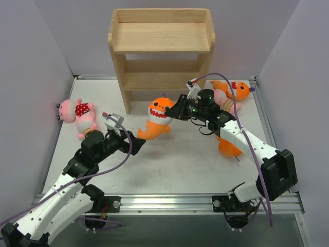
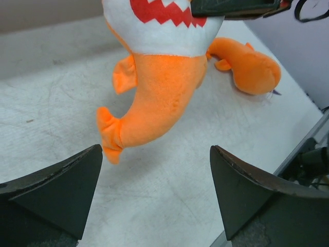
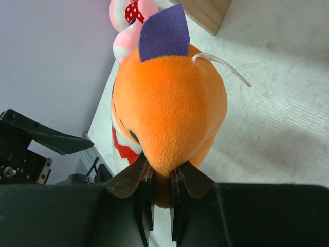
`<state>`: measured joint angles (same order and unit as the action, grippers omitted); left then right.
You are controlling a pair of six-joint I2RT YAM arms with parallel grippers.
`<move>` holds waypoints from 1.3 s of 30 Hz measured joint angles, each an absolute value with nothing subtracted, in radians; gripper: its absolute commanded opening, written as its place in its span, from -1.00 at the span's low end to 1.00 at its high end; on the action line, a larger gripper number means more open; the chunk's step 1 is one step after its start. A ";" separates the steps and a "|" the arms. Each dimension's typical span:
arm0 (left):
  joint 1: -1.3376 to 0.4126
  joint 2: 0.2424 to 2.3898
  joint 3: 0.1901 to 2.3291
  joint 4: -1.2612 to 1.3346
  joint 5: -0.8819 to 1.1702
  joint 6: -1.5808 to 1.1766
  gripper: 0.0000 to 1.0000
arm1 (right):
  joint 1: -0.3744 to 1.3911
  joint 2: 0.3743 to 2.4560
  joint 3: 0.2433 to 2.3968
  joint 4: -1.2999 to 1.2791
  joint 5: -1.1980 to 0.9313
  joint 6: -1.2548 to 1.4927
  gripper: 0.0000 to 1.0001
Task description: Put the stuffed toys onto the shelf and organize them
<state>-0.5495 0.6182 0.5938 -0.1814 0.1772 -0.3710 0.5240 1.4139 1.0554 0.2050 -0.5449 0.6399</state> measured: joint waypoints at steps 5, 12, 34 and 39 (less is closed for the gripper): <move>-0.665 0.743 0.670 -0.203 0.101 -0.254 0.88 | 0.519 1.443 1.109 0.182 -0.559 0.652 -1.00; -0.776 0.793 0.687 -0.182 -0.021 -0.098 0.84 | 0.516 1.453 1.116 0.152 -0.589 0.656 -1.00; -0.911 0.928 0.631 0.035 -0.229 0.015 0.50 | 0.516 1.453 1.116 0.153 -0.634 0.686 -1.00; -0.911 0.958 0.630 0.047 -0.241 0.011 0.02 | 0.516 1.453 1.116 0.165 -0.637 0.693 -1.00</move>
